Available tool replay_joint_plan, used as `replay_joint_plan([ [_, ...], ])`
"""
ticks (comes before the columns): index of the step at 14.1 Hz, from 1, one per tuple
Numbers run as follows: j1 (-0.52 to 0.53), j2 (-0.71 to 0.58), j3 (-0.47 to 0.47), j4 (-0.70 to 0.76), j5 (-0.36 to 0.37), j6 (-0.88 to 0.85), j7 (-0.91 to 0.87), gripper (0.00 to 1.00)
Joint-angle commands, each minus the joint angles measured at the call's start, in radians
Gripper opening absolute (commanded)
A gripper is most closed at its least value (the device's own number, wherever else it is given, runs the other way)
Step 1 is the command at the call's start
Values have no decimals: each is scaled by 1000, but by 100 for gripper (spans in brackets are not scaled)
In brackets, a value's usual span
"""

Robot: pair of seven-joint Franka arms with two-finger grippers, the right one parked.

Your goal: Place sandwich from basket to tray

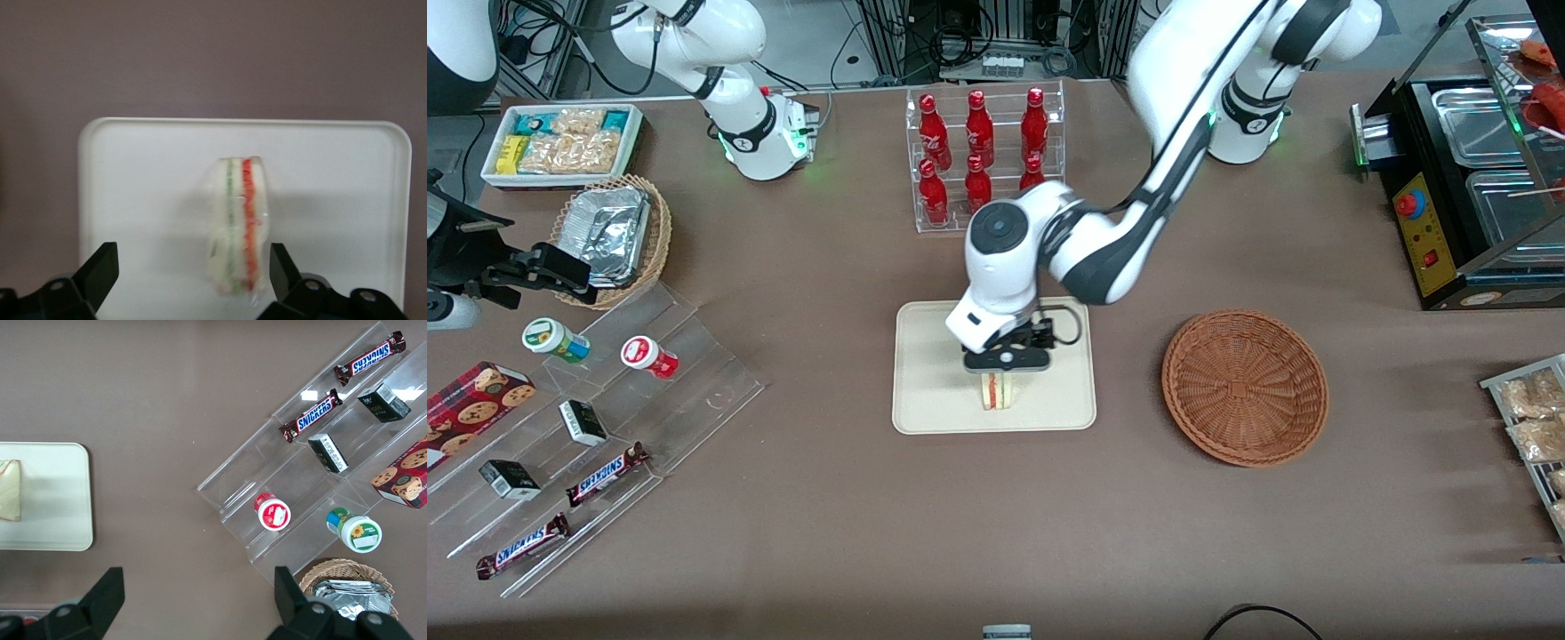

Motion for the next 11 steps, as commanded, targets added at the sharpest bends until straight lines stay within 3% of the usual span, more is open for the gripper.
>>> replay_joint_plan([
  [1, 37, -177, 5, -40, -30, -176, -33, 100],
  [6, 227, -369, 10, -46, -72, -400, -62, 100],
  [11, 454, -510, 8, -57, -82, -575, 276, 100],
])
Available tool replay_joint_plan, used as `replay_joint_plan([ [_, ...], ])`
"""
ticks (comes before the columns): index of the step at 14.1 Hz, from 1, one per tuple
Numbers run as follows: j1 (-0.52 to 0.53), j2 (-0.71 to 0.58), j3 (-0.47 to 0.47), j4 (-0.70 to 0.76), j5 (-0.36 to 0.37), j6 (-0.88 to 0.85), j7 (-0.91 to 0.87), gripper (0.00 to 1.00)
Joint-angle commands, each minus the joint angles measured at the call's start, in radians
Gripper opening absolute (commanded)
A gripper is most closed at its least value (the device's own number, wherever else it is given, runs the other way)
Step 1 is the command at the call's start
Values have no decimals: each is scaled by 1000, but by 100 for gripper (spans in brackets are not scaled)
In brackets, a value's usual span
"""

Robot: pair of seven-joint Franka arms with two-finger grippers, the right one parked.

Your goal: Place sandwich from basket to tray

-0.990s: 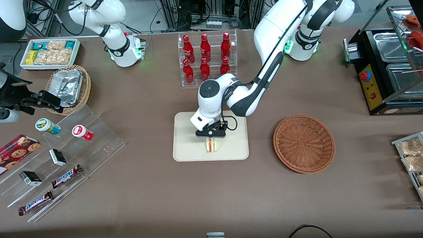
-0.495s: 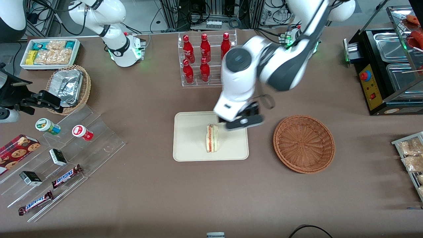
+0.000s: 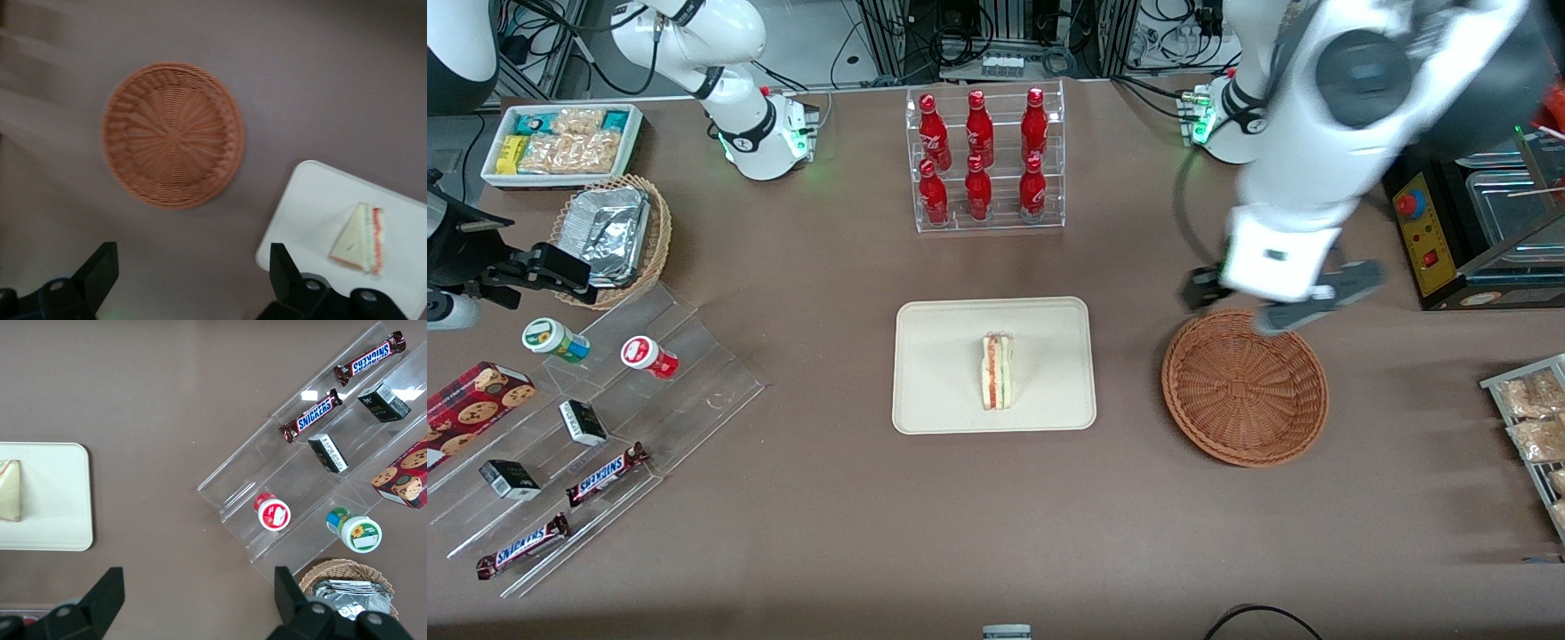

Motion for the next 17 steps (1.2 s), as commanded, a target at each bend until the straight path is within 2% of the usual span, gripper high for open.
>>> replay_joint_plan([
  [1, 114, -95, -13, -44, -21, -74, 193, 100],
  [3, 192, -144, -9, -44, -56, -146, 379, 100],
  [4, 245, -168, 16, -43, -98, -172, 492, 100],
  [5, 260, -197, 60, -46, -132, -195, 581, 100],
  [7, 257, -227, 151, -52, -140, -226, 683, 100],
  [11, 262, -204, 162, -63, -131, -189, 683, 100],
  [17, 291, -167, 102, -55, -131, -163, 693, 100],
])
